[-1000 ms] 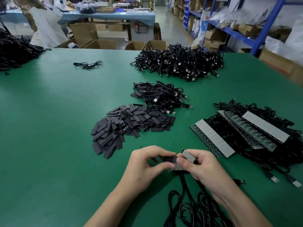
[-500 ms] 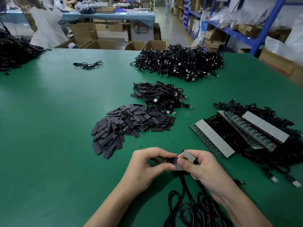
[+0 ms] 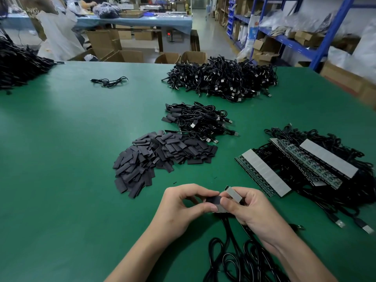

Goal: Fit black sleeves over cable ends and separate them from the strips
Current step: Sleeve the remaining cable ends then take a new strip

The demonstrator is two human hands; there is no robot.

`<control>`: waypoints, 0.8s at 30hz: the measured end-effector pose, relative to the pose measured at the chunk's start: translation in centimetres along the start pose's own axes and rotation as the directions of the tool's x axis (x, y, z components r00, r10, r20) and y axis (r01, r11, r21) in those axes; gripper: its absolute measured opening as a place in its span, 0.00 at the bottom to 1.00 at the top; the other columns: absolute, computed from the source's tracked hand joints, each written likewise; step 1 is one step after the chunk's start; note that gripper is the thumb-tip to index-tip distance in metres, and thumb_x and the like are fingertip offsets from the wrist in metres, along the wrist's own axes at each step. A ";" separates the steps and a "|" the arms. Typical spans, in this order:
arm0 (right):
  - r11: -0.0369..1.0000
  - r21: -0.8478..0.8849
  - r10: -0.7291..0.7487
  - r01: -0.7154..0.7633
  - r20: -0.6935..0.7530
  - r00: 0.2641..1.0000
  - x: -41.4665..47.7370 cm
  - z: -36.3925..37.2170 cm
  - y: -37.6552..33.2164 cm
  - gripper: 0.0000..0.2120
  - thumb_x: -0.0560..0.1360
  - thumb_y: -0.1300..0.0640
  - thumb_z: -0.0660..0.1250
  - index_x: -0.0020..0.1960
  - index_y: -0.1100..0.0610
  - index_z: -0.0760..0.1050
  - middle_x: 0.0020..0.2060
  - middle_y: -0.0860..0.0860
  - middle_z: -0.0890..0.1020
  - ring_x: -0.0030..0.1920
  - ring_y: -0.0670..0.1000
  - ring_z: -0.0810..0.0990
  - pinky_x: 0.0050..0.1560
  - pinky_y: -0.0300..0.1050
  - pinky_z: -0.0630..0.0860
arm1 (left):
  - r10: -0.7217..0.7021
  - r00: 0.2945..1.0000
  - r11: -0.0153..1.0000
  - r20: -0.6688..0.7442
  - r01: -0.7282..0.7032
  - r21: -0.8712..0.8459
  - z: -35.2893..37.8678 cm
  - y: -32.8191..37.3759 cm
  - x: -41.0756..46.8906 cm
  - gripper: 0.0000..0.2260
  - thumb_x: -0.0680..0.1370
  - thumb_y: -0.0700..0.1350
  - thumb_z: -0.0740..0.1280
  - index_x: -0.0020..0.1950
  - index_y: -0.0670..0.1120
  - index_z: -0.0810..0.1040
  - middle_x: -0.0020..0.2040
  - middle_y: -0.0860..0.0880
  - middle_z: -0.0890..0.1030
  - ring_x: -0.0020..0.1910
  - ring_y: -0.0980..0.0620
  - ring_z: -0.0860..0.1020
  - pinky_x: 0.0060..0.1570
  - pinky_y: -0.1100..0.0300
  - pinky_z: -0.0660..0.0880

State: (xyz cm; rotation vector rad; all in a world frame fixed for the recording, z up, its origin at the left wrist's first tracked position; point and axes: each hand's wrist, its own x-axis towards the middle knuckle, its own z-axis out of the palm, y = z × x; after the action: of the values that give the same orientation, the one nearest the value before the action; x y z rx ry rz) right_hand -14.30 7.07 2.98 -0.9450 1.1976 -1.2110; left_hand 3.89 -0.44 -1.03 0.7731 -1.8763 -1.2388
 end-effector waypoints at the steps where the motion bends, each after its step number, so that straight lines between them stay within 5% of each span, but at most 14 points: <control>1: 1.000 -0.001 0.002 -0.002 0.000 1.000 0.0 0.0 0.0 0.06 0.70 0.59 0.73 0.43 0.62 0.82 0.29 0.49 0.82 0.24 0.38 0.74 0.28 0.26 0.70 | 0.002 1.000 1.000 0.001 -0.002 0.005 0.0 0.0 0.0 0.09 0.73 0.47 0.79 0.51 0.56 0.87 0.45 0.58 0.87 0.43 0.58 0.83 0.47 0.65 0.77; 16: 1.000 -0.014 0.008 -0.008 -0.006 1.000 0.2 -0.2 0.3 0.12 0.72 0.59 0.71 0.48 0.68 0.79 0.22 0.43 0.76 0.22 0.37 0.74 0.27 0.26 0.70 | 0.050 0.998 0.998 -0.032 -0.048 0.038 0.0 -0.1 0.0 0.10 0.73 0.51 0.78 0.54 0.55 0.87 0.48 0.58 0.87 0.47 0.55 0.85 0.49 0.65 0.78; 24: 0.993 -0.115 0.007 -0.006 0.002 1.000 0.1 -0.6 0.7 0.05 0.79 0.64 0.68 0.48 0.64 0.81 0.22 0.41 0.75 0.23 0.37 0.73 0.29 0.26 0.69 | 0.036 0.998 0.998 -0.053 -0.033 0.056 0.1 0.1 -0.1 0.07 0.75 0.50 0.77 0.52 0.54 0.88 0.46 0.60 0.87 0.47 0.58 0.85 0.49 0.69 0.75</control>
State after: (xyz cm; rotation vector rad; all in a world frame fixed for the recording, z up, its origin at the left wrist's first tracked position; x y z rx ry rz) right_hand -14.74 7.07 2.24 -1.0263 1.2783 -1.1452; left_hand 3.86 -0.28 -0.98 0.7928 -1.8790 -1.1384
